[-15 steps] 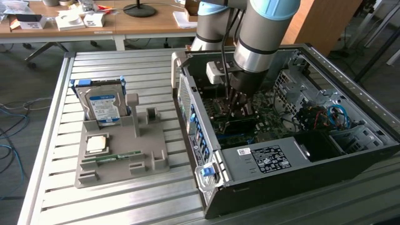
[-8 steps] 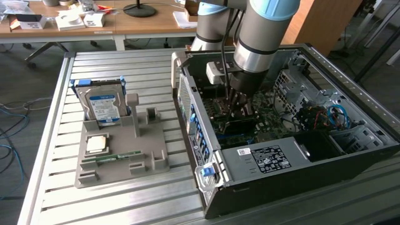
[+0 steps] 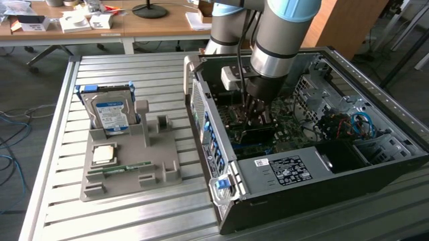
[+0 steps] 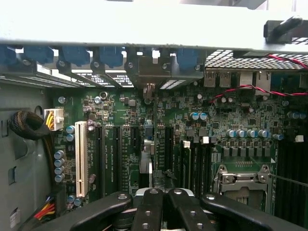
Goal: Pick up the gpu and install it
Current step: 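Press down on the gpu until it lock into place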
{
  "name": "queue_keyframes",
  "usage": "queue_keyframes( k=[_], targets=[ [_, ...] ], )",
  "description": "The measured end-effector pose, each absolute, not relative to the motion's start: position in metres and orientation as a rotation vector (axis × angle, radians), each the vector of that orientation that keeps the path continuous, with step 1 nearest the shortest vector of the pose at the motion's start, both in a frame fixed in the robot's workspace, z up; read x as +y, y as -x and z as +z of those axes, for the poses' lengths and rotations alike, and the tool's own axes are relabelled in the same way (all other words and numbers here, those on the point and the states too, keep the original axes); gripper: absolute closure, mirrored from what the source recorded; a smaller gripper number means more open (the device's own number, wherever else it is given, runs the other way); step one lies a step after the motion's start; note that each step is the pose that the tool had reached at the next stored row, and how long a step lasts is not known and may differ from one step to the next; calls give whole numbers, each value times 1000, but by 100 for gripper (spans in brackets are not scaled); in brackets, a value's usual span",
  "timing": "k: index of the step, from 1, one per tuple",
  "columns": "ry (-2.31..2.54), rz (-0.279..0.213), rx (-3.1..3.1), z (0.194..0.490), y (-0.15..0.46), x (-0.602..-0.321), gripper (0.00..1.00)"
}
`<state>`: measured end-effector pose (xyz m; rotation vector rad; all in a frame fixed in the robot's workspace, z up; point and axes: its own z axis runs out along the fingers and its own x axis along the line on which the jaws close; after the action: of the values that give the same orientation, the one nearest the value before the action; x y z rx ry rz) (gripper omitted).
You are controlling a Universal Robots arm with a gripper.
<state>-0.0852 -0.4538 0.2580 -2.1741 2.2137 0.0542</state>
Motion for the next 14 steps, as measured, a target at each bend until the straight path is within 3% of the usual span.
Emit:
queue_keyframes(
  k=[14],
  targets=[
    [2174,55,2213,275,85,-454,89]
  ],
)
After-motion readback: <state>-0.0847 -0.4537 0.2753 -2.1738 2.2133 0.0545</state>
